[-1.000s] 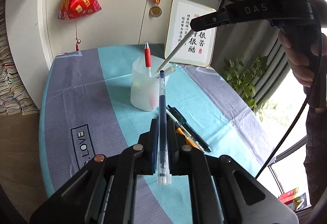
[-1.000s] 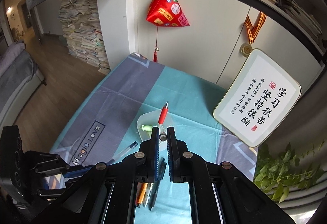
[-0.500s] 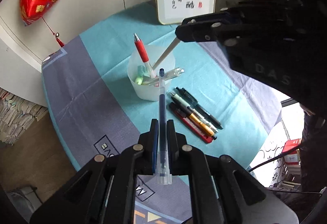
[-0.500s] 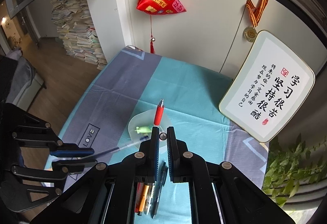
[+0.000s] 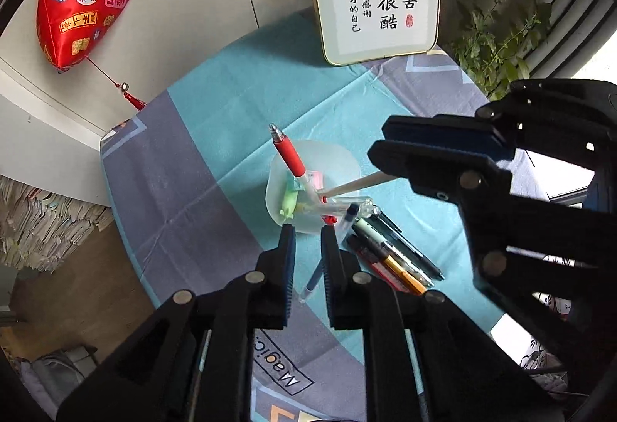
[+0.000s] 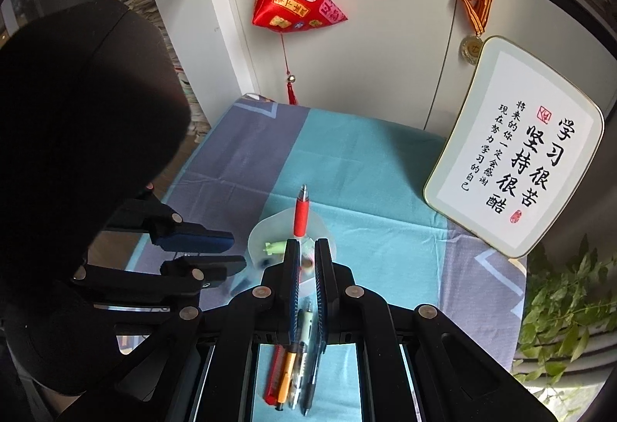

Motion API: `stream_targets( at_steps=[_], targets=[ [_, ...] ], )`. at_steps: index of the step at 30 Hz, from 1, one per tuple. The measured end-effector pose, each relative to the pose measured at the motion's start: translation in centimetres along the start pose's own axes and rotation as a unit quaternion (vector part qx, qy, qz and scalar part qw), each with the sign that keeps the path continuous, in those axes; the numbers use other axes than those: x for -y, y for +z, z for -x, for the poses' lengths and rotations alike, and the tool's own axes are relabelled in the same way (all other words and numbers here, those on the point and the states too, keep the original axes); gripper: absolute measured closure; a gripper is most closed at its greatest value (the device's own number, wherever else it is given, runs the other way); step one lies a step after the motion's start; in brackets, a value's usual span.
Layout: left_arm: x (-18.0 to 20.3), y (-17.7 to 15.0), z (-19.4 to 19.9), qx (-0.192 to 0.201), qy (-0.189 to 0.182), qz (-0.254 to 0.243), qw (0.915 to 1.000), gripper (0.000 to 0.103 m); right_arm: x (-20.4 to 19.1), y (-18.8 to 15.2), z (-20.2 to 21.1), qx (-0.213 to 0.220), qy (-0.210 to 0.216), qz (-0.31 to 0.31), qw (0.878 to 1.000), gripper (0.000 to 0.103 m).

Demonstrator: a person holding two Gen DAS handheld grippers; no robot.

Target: Organize stationery

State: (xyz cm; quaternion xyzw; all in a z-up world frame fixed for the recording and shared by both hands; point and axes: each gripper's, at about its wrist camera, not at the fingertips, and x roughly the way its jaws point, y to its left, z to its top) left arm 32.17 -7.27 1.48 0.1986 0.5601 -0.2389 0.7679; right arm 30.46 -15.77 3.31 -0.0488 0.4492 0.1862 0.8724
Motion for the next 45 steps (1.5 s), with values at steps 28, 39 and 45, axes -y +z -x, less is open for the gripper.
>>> stream_targets(
  at_steps=[28,39,45],
  targets=[
    [-0.5,-11.4,-10.4,0.054,-0.048,-0.045,0.9964,0.092,4.0,-14.3,5.9,0.080,0.039,-0.069,0.994,0.095],
    [0.5,-10.8,-1.6,0.072,0.029,-0.100,0.9920,0.096,5.8,-17.1,4.0,0.067,0.073,-0.112,0.989,0.095],
    [-0.9,-9.5,4.2,0.122,0.058,-0.071,0.9883,0.099,6.1,-17.7,4.0,0.075,0.090,-0.125,0.985,0.095]
  ],
)
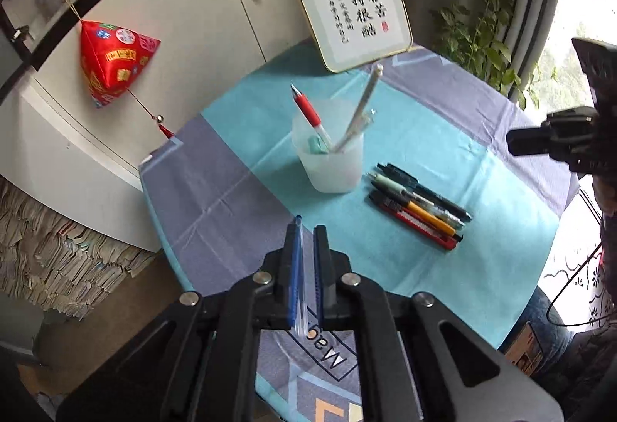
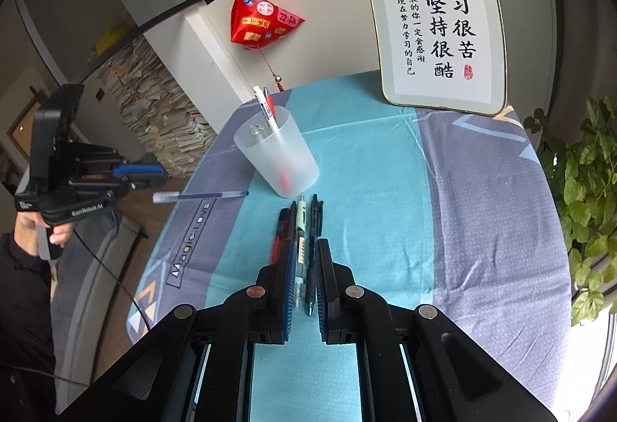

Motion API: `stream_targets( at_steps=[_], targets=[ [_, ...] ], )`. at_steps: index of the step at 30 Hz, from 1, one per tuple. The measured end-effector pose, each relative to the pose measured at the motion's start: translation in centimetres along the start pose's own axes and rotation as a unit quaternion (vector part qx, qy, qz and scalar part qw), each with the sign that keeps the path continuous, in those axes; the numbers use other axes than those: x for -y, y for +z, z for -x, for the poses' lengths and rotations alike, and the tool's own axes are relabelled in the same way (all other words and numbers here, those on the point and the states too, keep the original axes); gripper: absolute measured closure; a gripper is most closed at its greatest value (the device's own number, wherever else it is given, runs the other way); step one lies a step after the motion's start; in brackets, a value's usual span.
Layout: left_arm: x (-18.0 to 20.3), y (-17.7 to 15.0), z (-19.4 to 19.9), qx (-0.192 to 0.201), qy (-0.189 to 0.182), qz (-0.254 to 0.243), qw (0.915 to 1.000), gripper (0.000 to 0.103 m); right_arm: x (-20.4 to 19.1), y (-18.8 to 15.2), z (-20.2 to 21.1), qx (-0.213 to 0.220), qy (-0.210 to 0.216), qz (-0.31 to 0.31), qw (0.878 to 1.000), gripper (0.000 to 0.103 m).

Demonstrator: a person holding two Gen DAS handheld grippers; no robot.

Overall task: Organize stationery
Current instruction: 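Carry the blue gel pen to the cup and release it with the left gripper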

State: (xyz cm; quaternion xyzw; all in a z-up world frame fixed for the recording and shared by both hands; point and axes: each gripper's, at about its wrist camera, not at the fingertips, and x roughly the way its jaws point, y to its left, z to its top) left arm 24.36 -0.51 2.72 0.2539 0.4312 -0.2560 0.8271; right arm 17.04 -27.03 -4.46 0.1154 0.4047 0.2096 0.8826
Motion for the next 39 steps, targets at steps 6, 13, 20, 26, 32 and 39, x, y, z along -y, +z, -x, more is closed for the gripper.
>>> stream_targets(
  at_steps=[6,13,20,26,32,39],
  targets=[
    [1.9,-1.6,-0.2,-0.013,0.029,-0.035,0.9989,0.094,0.1,-0.8,0.5,-0.002,0.010,-0.001,1.000,0.095],
    [0.0,-8.7,-8.3,-0.139,0.100,-0.048,0.9840,0.064,1.0,-1.8,-0.3,-0.024,0.021,-0.016,0.999,0.095],
    [-3.0,-10.1,-12.0,-0.160,0.060,0.012,0.9853,0.067,0.9,-1.8,-0.8,-0.025,0.027,-0.020,0.999,0.095],
    [-4.3,-10.4,-12.1,-0.143,0.016,0.061,0.9878,0.096,0.9,-2.0,-1.7,-0.037,0.010,-0.015,0.999,0.095],
    [-3.8,-8.1,-8.8,-0.107,0.034,0.069,0.9913,0.096,0.8,-2.3,-3.0,-0.052,0.011,-0.018,0.998,0.095],
    [-3.1,-3.6,-2.6,-0.056,0.055,0.035,0.9963,0.096,0.4,-2.4,-3.4,-0.053,0.026,-0.022,0.998,0.095]
  ],
)
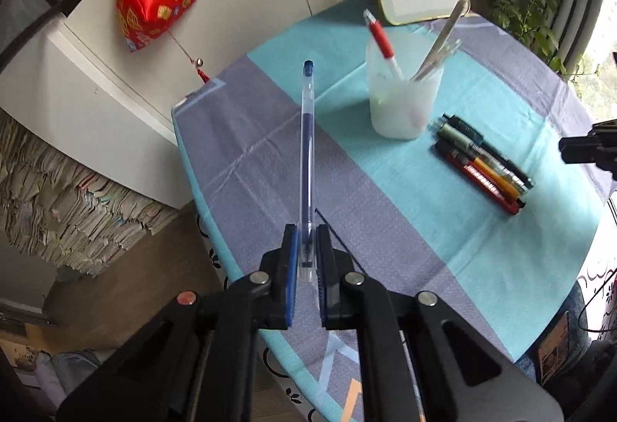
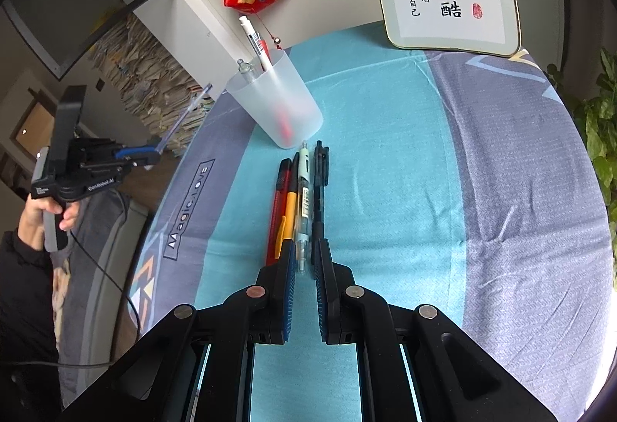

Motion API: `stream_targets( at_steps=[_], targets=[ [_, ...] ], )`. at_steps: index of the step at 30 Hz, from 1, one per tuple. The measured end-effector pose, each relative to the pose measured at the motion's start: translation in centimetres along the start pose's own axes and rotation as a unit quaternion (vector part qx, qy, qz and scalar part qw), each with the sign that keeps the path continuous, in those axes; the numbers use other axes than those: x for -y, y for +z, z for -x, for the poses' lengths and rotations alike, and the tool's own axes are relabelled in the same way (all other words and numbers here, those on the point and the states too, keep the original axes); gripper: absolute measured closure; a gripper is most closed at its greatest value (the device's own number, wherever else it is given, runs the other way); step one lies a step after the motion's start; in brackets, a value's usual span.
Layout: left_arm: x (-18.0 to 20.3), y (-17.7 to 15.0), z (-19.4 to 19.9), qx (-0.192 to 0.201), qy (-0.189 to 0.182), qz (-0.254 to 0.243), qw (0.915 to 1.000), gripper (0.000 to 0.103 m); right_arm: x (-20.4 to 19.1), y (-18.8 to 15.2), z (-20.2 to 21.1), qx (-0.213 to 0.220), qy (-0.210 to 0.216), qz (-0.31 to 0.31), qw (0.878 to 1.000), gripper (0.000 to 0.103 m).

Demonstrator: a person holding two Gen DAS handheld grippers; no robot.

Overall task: Organize stationery
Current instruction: 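Carry the blue gel pen to the cup and release it with the left gripper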

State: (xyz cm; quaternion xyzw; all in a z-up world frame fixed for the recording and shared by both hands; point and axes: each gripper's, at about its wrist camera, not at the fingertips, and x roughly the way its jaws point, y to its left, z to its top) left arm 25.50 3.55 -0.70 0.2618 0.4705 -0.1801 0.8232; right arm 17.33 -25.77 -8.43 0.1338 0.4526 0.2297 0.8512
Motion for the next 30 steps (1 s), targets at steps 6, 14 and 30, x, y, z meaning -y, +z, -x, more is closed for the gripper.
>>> stream_targets(
  at_steps=[6,14,30],
  targets=[
    [1.9,2.1,3.3,0.033,-0.015,-0.038,0.9986,0.096,0.0,0.1,0.4,0.007,0.010,-0.010,1.000,0.095],
    [5.8,3.3,1.6,-0.057,0.087,-0.241,0.9650,0.096,1.2,-0.5,0.8,0.008,0.018,-0.035,0.999,0.095],
    [8.0,10.0,-1.9,-0.119,0.165,-0.331,0.9215,0.090,1.9,-0.9,2.1,0.039,0.041,-0.056,0.997,0.095]
  ],
)
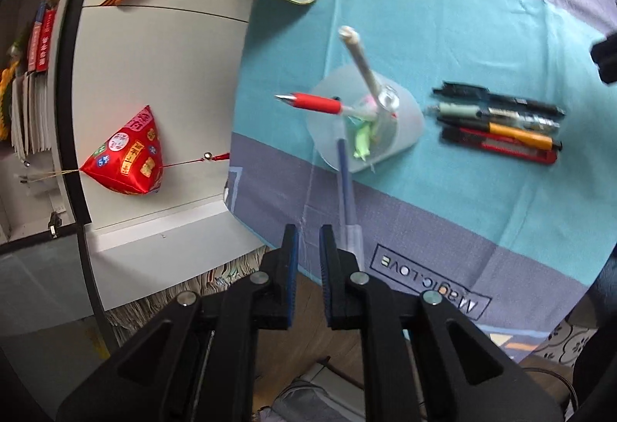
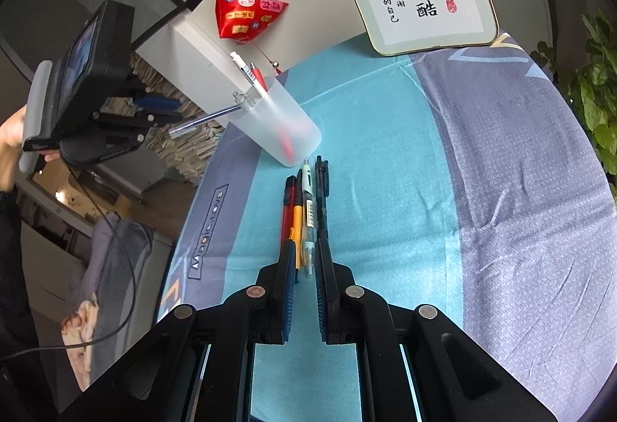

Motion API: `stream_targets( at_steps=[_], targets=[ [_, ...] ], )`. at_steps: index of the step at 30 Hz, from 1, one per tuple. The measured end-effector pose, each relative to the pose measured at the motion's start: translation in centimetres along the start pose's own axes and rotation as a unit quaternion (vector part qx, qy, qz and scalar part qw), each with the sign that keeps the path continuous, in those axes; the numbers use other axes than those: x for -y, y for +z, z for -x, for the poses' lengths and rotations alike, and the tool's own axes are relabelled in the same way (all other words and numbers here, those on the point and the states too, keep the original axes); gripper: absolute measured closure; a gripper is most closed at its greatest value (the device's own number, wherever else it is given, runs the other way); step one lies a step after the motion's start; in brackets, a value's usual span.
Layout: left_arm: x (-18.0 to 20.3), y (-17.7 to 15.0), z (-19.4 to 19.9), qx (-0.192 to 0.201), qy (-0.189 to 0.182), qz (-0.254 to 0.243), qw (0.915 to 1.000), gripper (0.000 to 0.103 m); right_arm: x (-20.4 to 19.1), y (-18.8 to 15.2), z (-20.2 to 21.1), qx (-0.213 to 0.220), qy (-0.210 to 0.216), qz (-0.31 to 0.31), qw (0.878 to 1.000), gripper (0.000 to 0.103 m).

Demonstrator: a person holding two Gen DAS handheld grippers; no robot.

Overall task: Organize stationery
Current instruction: 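Carry the blue gel pen to the cup and release it with the left gripper, then grasp the black pen with the right gripper while the left gripper grasps the red box cutter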

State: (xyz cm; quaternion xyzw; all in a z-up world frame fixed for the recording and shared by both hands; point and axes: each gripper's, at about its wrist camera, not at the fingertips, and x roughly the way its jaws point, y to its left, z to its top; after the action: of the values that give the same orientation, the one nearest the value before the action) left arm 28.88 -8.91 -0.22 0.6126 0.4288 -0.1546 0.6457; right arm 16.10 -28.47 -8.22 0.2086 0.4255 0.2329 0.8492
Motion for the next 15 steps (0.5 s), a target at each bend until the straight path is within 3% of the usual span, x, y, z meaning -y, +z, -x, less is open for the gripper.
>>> stream_targets(
  at_steps=[1,3,5,9,11,13,15],
  targets=[
    [-0.8,0.0,0.2,0.007,0.009,0.015,0.9998,0.088,0.1,-0.1,0.2,0.001,0.001,0.000,1.000,0.095],
    [-2.0,-0.6,1.0,0.028,0.031,0.043,0.9982,0.056,0.2,-0.1,0.5,0.003,-0.002,-0.001,1.000,0.095],
    [-2.7,-1.7,2.1,0.062,0.039,0.067,0.9951,0.039,0.4,0.0,0.6,0.004,-0.008,0.000,1.000,0.095],
    [-2.6,-4.6,4.2,0.106,0.045,0.131,0.9847,0.036,0.9,0.0,0.1,0.001,-0.016,-0.005,1.000,0.095],
    [-1.4,-6.2,5.0,0.140,0.052,0.176,0.9730,0.029,0.9,-0.1,-0.3,-0.002,-0.029,0.002,1.000,0.095],
    [0.4,-8.1,5.7,0.174,0.044,0.233,0.9558,0.014,0.6,-0.1,-0.8,-0.005,-0.063,0.019,0.998,0.095],
    [3.2,-8.9,5.0,0.185,0.020,0.292,0.9380,0.011,0.2,0.0,-1.4,-0.015,-0.078,0.038,0.996,0.095]
  ],
)
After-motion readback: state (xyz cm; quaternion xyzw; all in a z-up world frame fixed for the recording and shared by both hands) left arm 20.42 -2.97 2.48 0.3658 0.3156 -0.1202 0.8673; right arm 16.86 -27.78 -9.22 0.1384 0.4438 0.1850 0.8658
